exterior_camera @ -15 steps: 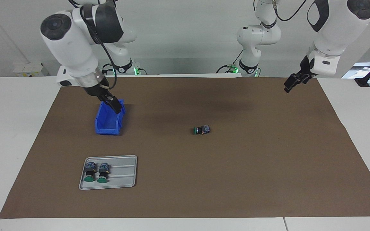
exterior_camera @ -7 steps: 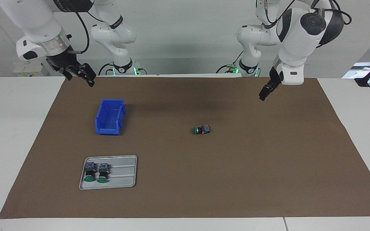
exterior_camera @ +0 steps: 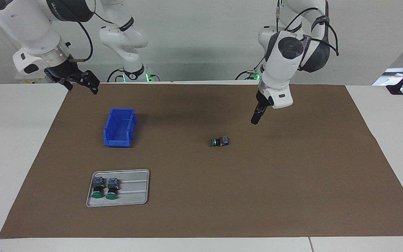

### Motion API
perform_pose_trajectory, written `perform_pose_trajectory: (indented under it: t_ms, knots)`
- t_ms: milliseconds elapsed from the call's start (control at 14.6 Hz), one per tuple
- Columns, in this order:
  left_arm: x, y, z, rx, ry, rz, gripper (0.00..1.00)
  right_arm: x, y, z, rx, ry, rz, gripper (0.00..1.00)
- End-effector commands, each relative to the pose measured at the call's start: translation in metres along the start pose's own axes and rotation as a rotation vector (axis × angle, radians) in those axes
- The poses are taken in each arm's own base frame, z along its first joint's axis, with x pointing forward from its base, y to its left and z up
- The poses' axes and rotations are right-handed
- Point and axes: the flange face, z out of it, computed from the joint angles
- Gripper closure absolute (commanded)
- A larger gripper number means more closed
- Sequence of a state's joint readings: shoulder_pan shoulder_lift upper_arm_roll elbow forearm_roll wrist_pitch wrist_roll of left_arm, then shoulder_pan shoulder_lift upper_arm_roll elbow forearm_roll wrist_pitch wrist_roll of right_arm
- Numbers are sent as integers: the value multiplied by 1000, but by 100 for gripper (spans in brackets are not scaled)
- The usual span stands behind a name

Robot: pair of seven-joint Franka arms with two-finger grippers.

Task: Place and press button with both arms

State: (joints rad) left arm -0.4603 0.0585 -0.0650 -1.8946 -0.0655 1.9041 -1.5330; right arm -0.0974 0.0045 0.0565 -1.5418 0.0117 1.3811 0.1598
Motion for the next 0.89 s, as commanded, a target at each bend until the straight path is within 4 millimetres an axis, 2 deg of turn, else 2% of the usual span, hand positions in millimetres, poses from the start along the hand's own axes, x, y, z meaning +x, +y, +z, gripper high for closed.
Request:
perform_pose_trajectory:
  t_ms: [0,69,206,343,481,549,618,755,824]
  knots:
    - [-8,16,20,-38,-10,-187,0,-4,-1,-4,-13,29,-73,1]
    - [-27,20,32,-36,-10,-200,0,-2,0,-2,-22,30,-93,1]
    - [-40,39,62,-52,-15,-271,0,-1,2,-3,-40,39,-98,1]
    - [-59,48,71,-55,-19,-286,0,-1,2,-2,-41,41,-104,1]
    - [-86,62,99,-17,-12,-280,0,0,5,-3,-40,39,-101,1]
    - [-93,65,116,-3,-8,-296,0,1,4,-3,-40,41,-110,1]
    - [-95,67,122,-9,-7,-332,0,-1,5,-3,-35,38,-123,1]
    - [-97,76,127,-16,-10,-369,0,-2,22,-1,-32,29,-147,1]
    - [-98,80,134,-9,-5,-390,0,-3,22,0,-32,24,-161,1]
